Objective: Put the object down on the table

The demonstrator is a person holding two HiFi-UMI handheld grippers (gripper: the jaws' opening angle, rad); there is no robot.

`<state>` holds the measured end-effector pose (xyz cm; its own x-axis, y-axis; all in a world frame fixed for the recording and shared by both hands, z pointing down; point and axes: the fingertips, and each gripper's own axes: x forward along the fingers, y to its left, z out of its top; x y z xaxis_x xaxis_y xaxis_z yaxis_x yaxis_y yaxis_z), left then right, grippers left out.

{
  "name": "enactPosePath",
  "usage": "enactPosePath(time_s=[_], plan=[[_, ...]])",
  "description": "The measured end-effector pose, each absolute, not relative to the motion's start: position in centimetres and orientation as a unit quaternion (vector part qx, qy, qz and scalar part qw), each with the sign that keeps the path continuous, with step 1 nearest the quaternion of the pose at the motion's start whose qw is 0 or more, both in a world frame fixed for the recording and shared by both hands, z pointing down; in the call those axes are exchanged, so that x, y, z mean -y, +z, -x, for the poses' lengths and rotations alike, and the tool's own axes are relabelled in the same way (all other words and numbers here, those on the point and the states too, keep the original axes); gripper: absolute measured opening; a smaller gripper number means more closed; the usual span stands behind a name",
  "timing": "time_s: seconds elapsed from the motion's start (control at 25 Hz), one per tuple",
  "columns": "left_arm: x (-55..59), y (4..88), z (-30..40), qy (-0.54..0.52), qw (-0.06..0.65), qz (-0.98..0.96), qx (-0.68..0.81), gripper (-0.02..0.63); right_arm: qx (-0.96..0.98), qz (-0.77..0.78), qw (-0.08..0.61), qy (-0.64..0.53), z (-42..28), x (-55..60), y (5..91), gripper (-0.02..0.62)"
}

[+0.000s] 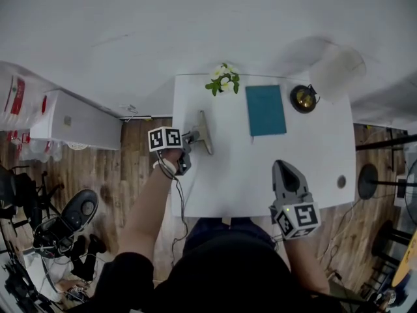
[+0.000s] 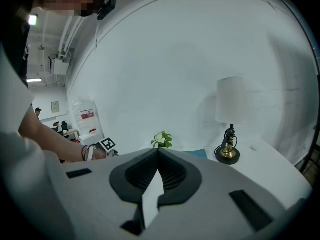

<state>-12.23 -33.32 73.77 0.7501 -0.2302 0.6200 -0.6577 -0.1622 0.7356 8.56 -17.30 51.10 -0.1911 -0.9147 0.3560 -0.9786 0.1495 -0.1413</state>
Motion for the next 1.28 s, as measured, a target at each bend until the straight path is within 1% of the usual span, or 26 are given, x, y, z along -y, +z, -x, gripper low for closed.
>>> enactPosePath(time_s=[0.12, 0.32, 0.48, 0.64, 0.8, 1.04, 1.16, 1.28], plan=[[33.2, 73.5, 12.5, 0.172, 0.576, -0.739, 0.304, 0.1, 0.755, -0.626, 0.093, 0.174, -8.2, 16.8, 51.2, 0.005], [33.0, 72.9, 13.5, 0.152, 0.574, -0.736, 0.324, 0.146, 0.756, -0.624, 0.092, 0.172, -8.1, 16.3, 51.0, 0.005], [32.8, 72.2, 14.6, 0.138, 0.568, -0.737, 0.339, 0.149, 0.757, -0.625, 0.088, 0.167, -8.3, 16.4, 50.6, 0.005], [32.1, 70.6, 16.3, 0.13, 0.541, -0.749, 0.359, 0.149, 0.76, -0.624, 0.085, 0.162, -8.3, 16.2, 50.1, 0.005], [31.1, 67.6, 17.2, 0.127, 0.49, -0.777, 0.374, 0.149, 0.765, -0.619, 0.082, 0.156, -8.1, 16.3, 49.6, 0.005], [30.1, 60.4, 17.4, 0.094, 0.406, -0.823, 0.387, 0.147, 0.78, -0.606, 0.075, 0.136, -7.2, 17.2, 48.1, 0.006], [29.6, 56.4, 17.2, 0.086, 0.345, -0.847, 0.394, 0.142, 0.789, -0.597, 0.069, 0.126, -6.6, 17.7, 47.2, 0.005], [29.1, 52.5, 16.8, 0.095, 0.265, -0.87, 0.404, 0.138, 0.797, -0.589, 0.065, 0.116, -5.9, 18.1, 46.5, 0.005]])
